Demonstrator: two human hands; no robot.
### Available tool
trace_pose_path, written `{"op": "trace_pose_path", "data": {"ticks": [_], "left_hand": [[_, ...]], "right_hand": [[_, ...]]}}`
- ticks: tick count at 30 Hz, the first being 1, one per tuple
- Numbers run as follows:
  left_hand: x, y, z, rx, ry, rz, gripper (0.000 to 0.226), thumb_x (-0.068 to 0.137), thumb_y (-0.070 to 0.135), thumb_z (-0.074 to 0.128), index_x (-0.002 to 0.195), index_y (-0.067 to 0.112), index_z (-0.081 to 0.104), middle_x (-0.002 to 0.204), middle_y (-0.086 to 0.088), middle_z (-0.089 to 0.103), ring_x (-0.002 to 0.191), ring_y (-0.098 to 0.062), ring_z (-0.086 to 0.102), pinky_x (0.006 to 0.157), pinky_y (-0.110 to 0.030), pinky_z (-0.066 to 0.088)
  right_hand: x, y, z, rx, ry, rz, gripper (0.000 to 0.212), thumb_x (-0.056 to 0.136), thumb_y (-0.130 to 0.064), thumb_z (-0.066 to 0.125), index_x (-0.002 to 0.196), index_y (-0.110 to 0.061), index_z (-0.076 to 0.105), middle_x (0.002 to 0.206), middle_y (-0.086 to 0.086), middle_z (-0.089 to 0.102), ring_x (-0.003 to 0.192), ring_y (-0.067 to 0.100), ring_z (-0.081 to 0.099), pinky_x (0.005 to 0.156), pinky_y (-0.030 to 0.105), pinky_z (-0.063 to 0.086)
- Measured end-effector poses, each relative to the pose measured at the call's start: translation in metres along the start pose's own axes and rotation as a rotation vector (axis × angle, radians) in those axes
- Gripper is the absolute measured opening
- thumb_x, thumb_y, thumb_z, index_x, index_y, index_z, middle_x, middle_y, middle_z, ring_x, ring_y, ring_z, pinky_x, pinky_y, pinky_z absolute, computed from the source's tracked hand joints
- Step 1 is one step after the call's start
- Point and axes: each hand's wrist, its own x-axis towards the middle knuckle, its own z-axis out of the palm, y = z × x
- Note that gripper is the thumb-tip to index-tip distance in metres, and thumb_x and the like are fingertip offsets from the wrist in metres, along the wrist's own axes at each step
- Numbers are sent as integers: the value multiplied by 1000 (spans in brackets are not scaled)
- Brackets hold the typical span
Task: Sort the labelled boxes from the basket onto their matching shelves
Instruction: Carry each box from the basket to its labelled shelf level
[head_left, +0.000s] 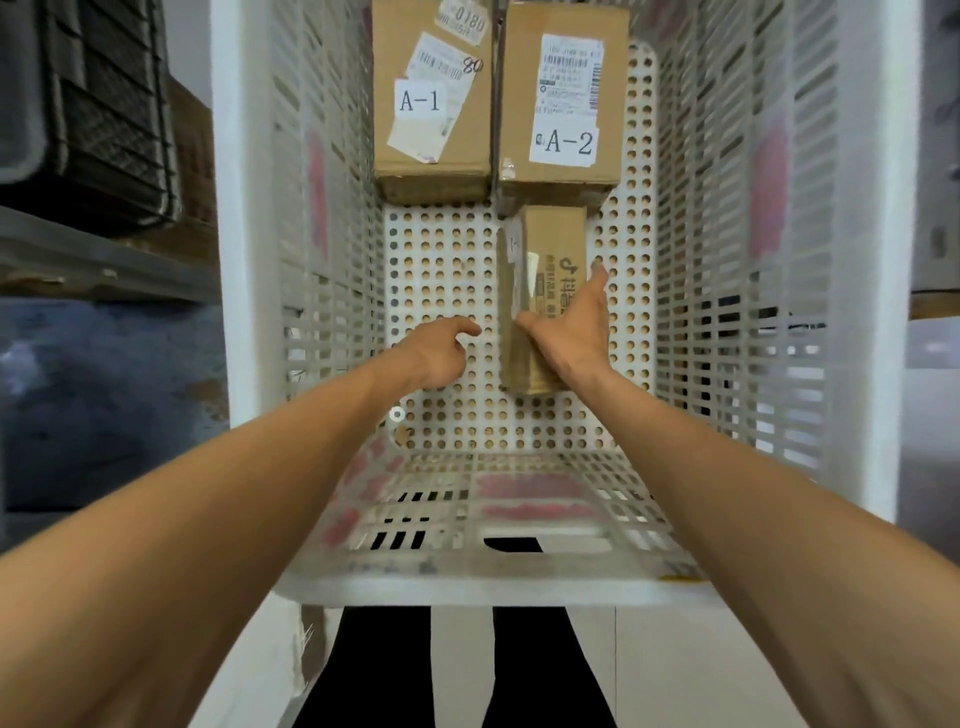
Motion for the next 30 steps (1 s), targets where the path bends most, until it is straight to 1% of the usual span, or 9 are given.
{"op": "trace_pose_path", "data": {"ticks": [4, 7, 9, 12, 16, 18, 22, 25, 30], "left_hand": [[-12, 8, -11, 16, 147, -39, 48, 93, 4, 44, 139, 17, 43, 127, -13, 57, 96, -24, 61, 78, -32, 50], [-35, 23, -27, 42, 214, -19, 46, 94, 4, 42, 139, 14, 42, 125, -16, 57, 81, -19, 58, 63, -25, 45], [-57, 36, -39, 79, 227, 4, 48, 93, 1, 41, 139, 13, 43, 130, -16, 55, 93, -22, 58, 64, -24, 41], [-100, 54, -63, 125, 281, 52, 49, 91, 1, 41, 139, 12, 44, 137, -13, 51, 115, -25, 55, 80, -26, 39], [-164, 83, -97, 201, 379, 152, 45, 89, 2, 42, 134, 7, 48, 135, -15, 54, 121, -29, 53, 94, -35, 39], [-196, 95, -109, 214, 409, 214, 47, 88, 1, 44, 134, 6, 47, 133, -16, 54, 119, -31, 53, 88, -32, 41], [-261, 107, -121, 233, 446, 343, 44, 93, 7, 43, 137, 10, 45, 136, -16, 52, 115, -29, 54, 85, -29, 41], [-307, 104, -122, 296, 452, 373, 46, 92, 7, 43, 138, 10, 42, 133, -15, 54, 120, -31, 52, 85, -30, 40], [-371, 98, -114, 382, 416, 400, 51, 87, -1, 43, 137, 9, 43, 132, -14, 55, 119, -27, 53, 87, -31, 45]], "right_hand": [[-9, -17, -22, 268, -99, 74, 80, 63, -28, 74, 130, -30, 31, 115, -1, 60, 108, 20, 57, 97, 46, 49], [-21, -40, -43, 258, -115, 43, 75, 62, -26, 78, 126, -32, 39, 105, -9, 59, 105, 16, 56, 91, 38, 49], [-32, -53, -62, 234, -152, 18, 73, 70, -15, 79, 133, -21, 42, 96, -13, 57, 90, 5, 56, 83, 26, 48], [-58, -73, -93, 202, -210, 4, 79, 75, -6, 77, 141, -16, 35, 93, -6, 58, 83, 8, 58, 79, 28, 49], [-106, -98, -133, 241, -215, -94, 86, 82, 3, 69, 150, -27, 25, 106, 7, 61, 83, 11, 62, 62, 21, 48], [-136, -109, -152, 282, -208, -150, 87, 85, 5, 65, 152, -30, 23, 118, 7, 58, 82, 8, 65, 59, 19, 50], [-196, -127, -180, 397, -149, -186, 86, 87, 1, 64, 151, -37, 21, 144, -1, 44, 105, 21, 64, 63, 34, 53], [-238, -134, -194, 453, -78, -228, 87, 85, 5, 64, 150, -37, 24, 145, 12, 45, 101, 23, 65, 60, 35, 56], [-299, -136, -208, 552, -67, -288, 89, 86, 7, 60, 150, -41, 23, 145, 10, 46, 110, 25, 62, 63, 31, 55]]}}
